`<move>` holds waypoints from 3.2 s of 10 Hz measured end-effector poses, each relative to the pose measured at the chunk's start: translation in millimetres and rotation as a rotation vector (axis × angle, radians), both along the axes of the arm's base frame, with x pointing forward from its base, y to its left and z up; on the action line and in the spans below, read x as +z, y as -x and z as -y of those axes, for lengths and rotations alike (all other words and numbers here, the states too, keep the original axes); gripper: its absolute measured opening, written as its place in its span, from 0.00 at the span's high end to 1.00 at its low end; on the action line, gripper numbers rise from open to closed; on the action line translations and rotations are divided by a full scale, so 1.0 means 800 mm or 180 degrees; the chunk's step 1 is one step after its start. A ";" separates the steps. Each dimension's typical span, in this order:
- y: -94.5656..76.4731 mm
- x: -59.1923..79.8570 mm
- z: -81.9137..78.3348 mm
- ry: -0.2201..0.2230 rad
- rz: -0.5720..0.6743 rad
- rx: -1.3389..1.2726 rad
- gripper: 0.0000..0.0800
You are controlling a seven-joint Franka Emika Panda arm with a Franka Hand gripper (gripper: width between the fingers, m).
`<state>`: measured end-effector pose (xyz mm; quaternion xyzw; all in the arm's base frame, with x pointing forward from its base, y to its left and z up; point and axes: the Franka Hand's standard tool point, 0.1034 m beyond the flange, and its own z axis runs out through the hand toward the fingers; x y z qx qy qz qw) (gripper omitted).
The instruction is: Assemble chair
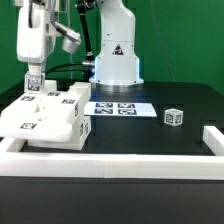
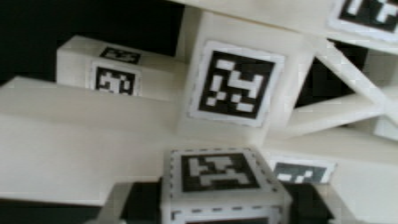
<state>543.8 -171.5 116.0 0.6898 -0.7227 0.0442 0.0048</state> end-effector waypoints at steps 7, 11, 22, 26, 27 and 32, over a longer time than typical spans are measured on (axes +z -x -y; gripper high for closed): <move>-0.001 0.000 -0.004 0.0027 -0.0050 0.1158 0.19; -0.001 -0.001 -0.005 0.0082 -0.0113 0.2101 0.19; 0.005 -0.002 0.001 0.0265 -0.0283 0.4561 0.19; 0.005 -0.003 0.002 0.0271 -0.0292 0.4675 0.36; 0.005 -0.003 0.002 0.0267 -0.0289 0.4624 0.53; 0.005 -0.003 0.004 0.0227 -0.0236 0.3908 0.64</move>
Offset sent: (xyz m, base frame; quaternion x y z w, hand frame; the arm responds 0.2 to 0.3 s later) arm -0.0047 0.0035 0.0000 0.0044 -0.0118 -0.0326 0.9994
